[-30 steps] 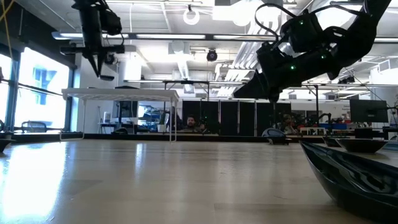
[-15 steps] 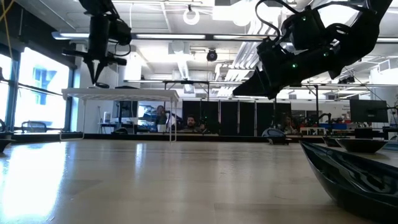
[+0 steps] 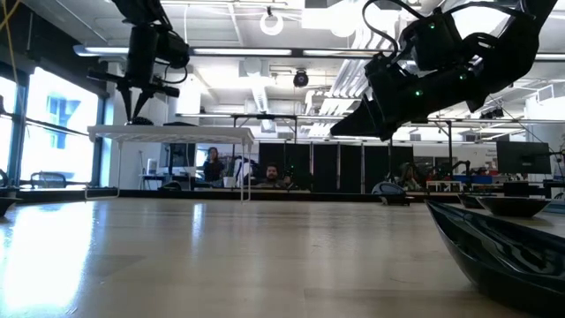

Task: Pick & Place Mini shaped plates
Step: Stack the middle drop-shaped plate on top of the drop-shaped plates on the shelf

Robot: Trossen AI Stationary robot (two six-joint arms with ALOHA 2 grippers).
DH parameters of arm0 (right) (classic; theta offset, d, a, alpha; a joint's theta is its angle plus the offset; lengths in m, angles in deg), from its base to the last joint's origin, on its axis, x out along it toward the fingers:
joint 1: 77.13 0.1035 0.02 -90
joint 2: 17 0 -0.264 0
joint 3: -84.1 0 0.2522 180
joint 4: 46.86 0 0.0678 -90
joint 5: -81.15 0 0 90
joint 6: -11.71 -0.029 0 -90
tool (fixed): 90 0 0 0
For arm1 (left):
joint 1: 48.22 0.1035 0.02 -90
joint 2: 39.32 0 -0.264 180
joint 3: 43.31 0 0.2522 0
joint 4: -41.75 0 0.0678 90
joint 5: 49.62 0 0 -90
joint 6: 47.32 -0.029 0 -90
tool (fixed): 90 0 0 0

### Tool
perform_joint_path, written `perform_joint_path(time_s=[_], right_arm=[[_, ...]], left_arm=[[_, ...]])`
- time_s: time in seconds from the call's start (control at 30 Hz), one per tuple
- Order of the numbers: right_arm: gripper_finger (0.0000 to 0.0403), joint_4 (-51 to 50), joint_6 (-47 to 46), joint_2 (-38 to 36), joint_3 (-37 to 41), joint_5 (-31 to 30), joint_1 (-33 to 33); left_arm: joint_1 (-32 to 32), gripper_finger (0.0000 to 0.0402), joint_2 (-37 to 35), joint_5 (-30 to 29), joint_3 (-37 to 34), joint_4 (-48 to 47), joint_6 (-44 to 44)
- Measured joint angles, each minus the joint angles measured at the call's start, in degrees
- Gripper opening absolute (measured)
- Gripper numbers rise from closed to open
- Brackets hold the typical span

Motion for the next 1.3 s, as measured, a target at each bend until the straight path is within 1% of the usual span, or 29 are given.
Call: perform_joint_path(time_s=[0.27, 0.37, 0.43, 0.5, 0.6, 0.7, 0.83, 0.9, 1.03, 1.13, 1.3], right_arm=[[0.0005, 0.0, -0.2, 0.0, 0.0, 0.0, 0.0], [0.0006, 0.0, -0.2, 0.0, 0.0, 0.0, 0.0], [0.0005, 0.0, -0.2, 0.0, 0.0, 0.0, 0.0], [0.0002, 0.0, -0.3, 0.0, 0.0, 0.0, 0.0], [0.0002, 0.0, -0.3, 0.0, 0.0, 0.0, 0.0], [0.0006, 0.4, -0.4, 0.0, 0.0, 0.0, 0.0], [0.0003, 1.3, -0.4, 0.0, 0.0, 0.0, 0.0], [0.0002, 1.5, -0.4, 0.0, 0.0, 0.0, 0.0], [0.0005, 1.5, -0.4, 0.0, 0.0, 0.0, 0.0], [0.0006, 1.5, -0.4, 0.0, 0.0, 0.0, 0.0], [0.0002, 1.5, -0.4, 0.0, 0.0, 0.2, 0.0]], left_arm=[[0.0, 0.0102, 0.0, 0.7, 0.0, -0.6, -1.6], [0.0, 0.0117, 0.0, 1.5, 0.1, -1.4, -2.5], [0.0, 0.0118, 0.0, 2.3, 0.6, -2.0, -3.3], [0.0, 0.0115, -0.1, 3.3, 0.7, -2.2, -4.6], [-0.7, 0.0099, -0.6, 3.5, 0.7, -2.3, -9.8], [-2.1, 0.0069, -0.6, 3.5, 0.8, -1.4, -13.8], [-3.6, 0.0018, -0.6, 3.5, 0.8, 3.4, -19.2], [-3.8, 0.0005, -0.6, 3.5, 0.8, 5.2, -21.2], [-3.6, 0.0008, -0.4, 3.6, 0.6, 5.8, -21.6], [-3.6, 0.0002, -0.3, 3.7, -0.5, 5.7, -21.6], [-3.6, 0.0001, -0.3, 2.9, -1.3, 5.6, -21.6]])
